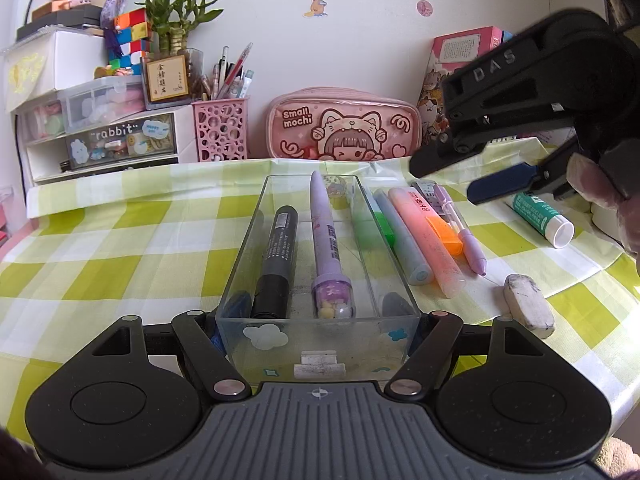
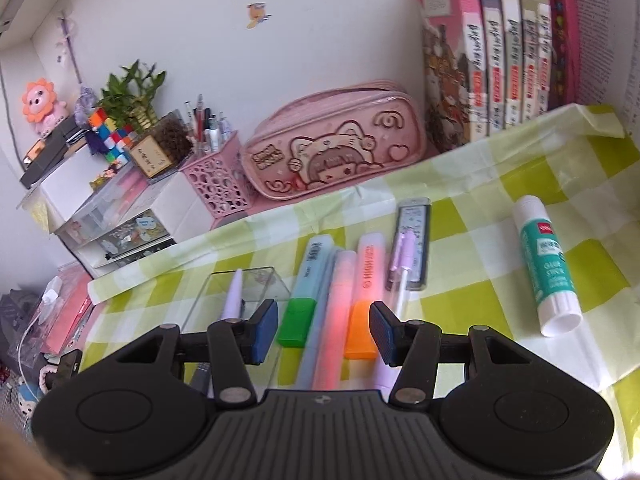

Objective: Organize stationery
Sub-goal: 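Move the right tool to the light purple pen and grasp it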

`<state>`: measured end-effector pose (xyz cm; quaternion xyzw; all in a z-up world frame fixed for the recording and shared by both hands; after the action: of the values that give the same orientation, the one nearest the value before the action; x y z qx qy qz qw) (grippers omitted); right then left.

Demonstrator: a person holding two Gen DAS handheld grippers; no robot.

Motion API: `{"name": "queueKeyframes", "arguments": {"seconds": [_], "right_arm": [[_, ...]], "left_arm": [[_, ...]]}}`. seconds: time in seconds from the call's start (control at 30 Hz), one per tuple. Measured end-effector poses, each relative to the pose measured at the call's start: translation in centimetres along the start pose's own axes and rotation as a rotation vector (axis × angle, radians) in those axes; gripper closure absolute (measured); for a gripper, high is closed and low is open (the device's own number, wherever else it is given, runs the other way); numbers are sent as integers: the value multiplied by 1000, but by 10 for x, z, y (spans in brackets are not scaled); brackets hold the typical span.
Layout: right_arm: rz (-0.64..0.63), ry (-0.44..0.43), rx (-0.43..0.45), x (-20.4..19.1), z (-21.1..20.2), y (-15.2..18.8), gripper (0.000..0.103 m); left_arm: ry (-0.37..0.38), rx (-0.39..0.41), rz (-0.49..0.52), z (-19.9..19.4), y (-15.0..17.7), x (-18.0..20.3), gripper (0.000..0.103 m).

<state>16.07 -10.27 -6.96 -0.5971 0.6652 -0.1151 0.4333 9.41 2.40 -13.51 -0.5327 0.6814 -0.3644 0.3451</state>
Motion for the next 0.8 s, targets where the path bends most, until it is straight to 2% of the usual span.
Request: {"name": "queueKeyframes", "arguments": {"seconds": [0.03,0.17,0.2,0.4,0.5,0.67,0.73,0.8], "right_arm": [[-32,-21,1,-11,1,-1,50],[-147,-93,-36,-50,17,-3,69],[-175,-92,-45,-57,23,-2,76],[-195,-33,-97,-62,56,-2,85],[-184,-22,-127,-57,56,3,86],[-152,-31,-76,-46,37,-6,86],[-141,-21,-63,-39,30,-10,82],[-140,-5,-48,-29,22,-11,71]], "left_arm": [[0,0,0,0,0,0,29],[0,0,0,0,0,0,29],[0,0,0,0,0,0,29],[1,0,0,0,0,0,29],[1,1,0,0,0,0,29],[1,1,-1,0,0,0,29],[1,1,-1,0,0,0,29],[1,1,0,0,0,0,29]]}}
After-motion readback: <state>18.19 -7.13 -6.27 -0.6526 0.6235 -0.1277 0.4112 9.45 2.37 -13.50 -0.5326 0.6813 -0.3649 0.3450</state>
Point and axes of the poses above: each gripper's, at about its wrist camera, not at the fingertips, and z roughly the way its jaws point, x to its right, y to its underside, the point moved 7 cm from there along z, roughly the way its jaws point, and after that the axes turned 5 degrees about z, right-handed, at the moved point
